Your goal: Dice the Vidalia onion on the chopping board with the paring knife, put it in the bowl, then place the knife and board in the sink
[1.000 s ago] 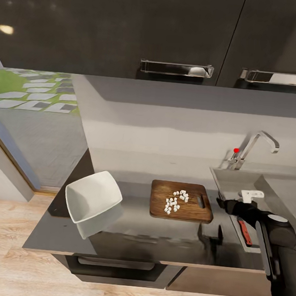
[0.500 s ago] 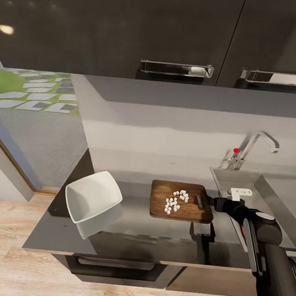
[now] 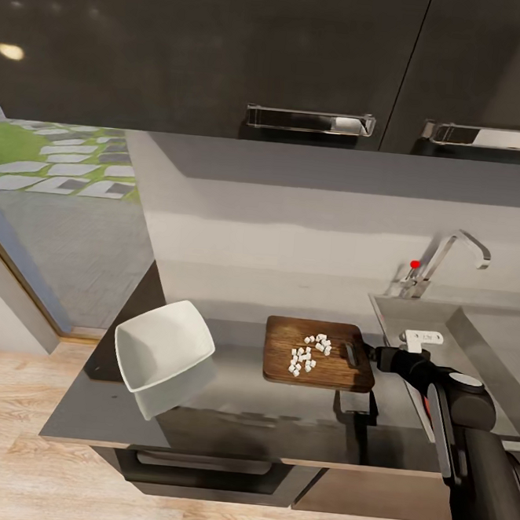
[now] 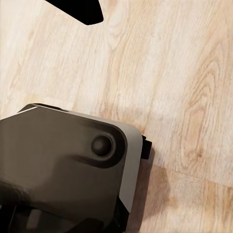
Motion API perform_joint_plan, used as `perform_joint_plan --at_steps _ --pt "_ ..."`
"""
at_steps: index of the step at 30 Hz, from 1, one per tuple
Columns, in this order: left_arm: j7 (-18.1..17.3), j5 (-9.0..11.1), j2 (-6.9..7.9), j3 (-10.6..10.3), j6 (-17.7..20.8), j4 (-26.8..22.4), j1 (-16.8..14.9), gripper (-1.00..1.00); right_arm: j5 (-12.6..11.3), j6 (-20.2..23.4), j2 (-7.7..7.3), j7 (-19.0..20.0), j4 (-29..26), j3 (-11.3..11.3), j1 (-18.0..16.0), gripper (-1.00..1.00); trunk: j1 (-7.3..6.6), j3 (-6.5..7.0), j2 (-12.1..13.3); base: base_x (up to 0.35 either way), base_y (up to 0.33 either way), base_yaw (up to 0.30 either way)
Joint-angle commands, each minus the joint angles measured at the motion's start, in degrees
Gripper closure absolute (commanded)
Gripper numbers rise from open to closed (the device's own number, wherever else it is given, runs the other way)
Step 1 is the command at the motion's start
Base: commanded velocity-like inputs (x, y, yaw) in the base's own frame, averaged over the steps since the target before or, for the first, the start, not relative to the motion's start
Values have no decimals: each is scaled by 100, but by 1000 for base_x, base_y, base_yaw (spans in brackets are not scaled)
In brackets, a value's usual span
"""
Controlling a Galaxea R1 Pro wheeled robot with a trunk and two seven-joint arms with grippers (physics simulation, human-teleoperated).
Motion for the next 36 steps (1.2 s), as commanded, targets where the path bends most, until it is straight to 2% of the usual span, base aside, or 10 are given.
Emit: perform_joint_plan --at_steps 1,12,36 --pt "4 44 -5 -49 -38 25 -11 -100 60 20 -1 54 -6 -6 -5 -100 3 -11 -11 0 0 0" --pt "8 44 -5 -52 -38 25 -11 -100 60 25 -1 64 -6 -7 -5 -100 3 -20 -11 0 0 0" --pt "8 44 4 -49 -38 25 -11 -100 53 26 -1 73 -6 1 -5 -100 3 -184 -11 10 0 0"
